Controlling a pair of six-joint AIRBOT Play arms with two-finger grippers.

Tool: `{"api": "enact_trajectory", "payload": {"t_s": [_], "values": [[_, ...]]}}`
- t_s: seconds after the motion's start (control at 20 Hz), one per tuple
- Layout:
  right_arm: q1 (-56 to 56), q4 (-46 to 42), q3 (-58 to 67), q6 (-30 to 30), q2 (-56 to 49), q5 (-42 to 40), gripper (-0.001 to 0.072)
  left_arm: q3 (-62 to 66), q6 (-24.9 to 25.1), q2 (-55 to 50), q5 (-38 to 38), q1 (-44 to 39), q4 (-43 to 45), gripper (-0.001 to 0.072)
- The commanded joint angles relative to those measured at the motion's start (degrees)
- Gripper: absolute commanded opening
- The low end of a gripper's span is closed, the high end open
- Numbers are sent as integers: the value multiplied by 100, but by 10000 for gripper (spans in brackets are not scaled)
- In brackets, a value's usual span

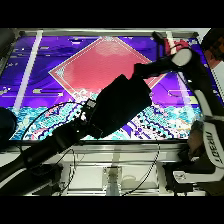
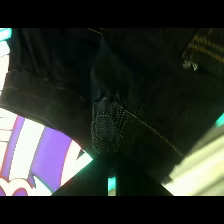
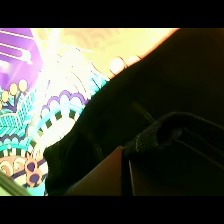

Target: Fold the clothes and pants, and hang the long-sleeved shirts on hangers.

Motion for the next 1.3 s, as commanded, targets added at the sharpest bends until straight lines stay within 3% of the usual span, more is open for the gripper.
{"api": "enact_trajectory", "payload": {"t_s": [0.0, 0.1, 0.4, 0.7, 0.9, 0.95, 1.0, 1.05, 1.15, 1.25], "values": [[229, 13, 640, 4, -780, -496, 5, 0, -1285, -291, 181, 221, 868, 10], [232, -195, 887, 240, -1051, -835, 5, 9, -1541, -264, 251, 494, 1069, 10], [229, -636, 1062, 605, -1436, -1700, 5, 9, -1543, -278, 623, 1198, 1067, 10], [232, -782, 1080, 778, -1792, -2033, 5, 7, -1541, -284, 708, 1311, 1069, 11], [236, -772, 1080, 772, -2041, -2446, 13, 4, -1543, -348, 1362, 1327, 1303, 19], [236, -791, 1080, 734, -2081, -2704, 97, 4, -1543, -422, 1534, 1373, 1344, 76], [234, -785, 1080, 732, -2100, -2900, 346, 7, -1547, -507, 1620, 1447, 1344, 224], [234, -824, 1080, 667, -2118, -3104, 513, 7, -1698, -614, 1681, 1563, 1342, 336], [232, -905, 1082, 557, -2118, -3359, 508, 7, -2352, -778, 1696, 1869, 1344, 394], [195, -973, 1130, 535, -2118, -3303, 508, 7, -2739, -811, 1694, 2243, 1344, 395]]}}
